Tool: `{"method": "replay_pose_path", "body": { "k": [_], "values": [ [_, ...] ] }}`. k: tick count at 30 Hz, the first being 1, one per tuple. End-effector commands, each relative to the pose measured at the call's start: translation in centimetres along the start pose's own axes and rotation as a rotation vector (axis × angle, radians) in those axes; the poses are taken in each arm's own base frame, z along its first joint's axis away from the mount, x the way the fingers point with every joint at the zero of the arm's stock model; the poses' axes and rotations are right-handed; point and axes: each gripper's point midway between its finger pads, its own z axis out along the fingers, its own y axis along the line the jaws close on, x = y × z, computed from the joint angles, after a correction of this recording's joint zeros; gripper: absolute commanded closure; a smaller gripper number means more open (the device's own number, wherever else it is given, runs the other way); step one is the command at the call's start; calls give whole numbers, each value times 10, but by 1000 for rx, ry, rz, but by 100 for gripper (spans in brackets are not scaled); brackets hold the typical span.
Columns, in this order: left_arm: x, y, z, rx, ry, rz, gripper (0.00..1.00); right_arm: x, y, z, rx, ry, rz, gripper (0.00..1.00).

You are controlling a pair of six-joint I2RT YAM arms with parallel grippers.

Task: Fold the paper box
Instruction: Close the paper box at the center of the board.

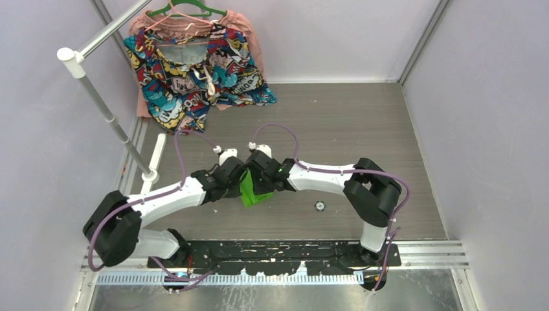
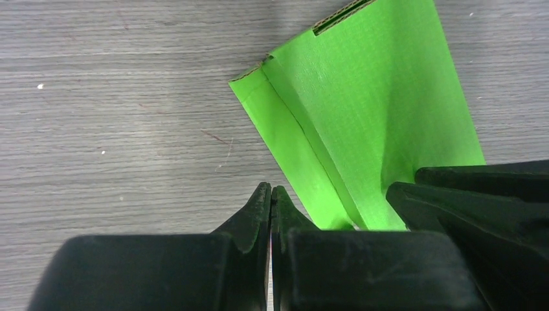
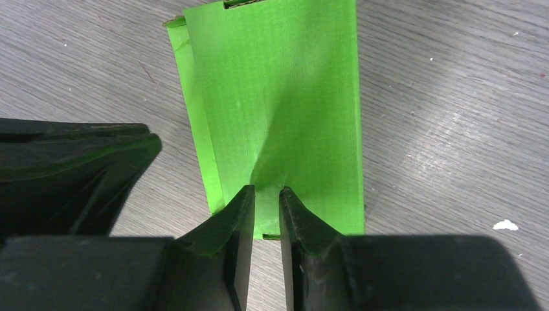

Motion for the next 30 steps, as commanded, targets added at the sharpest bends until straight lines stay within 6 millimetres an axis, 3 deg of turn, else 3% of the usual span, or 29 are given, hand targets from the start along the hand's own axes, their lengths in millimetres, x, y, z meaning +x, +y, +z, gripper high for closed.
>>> {"method": "replay_pose_path", "body": {
  "k": [1, 4, 18, 30],
  "values": [
    [-71, -28, -39, 148, -263, -107, 100, 59, -33, 5, 153, 155, -75, 73],
    [-76, -16, -53, 136, -271, -107, 100, 53, -27, 4, 134, 140, -73, 73],
    [-65, 12, -50, 109, -236, -155, 100, -13, -2, -29, 147, 18, -184, 67],
    [-64, 23, -54, 104, -230, -168, 100, -36, -5, -27, 168, 5, -231, 67]
  ]
}}
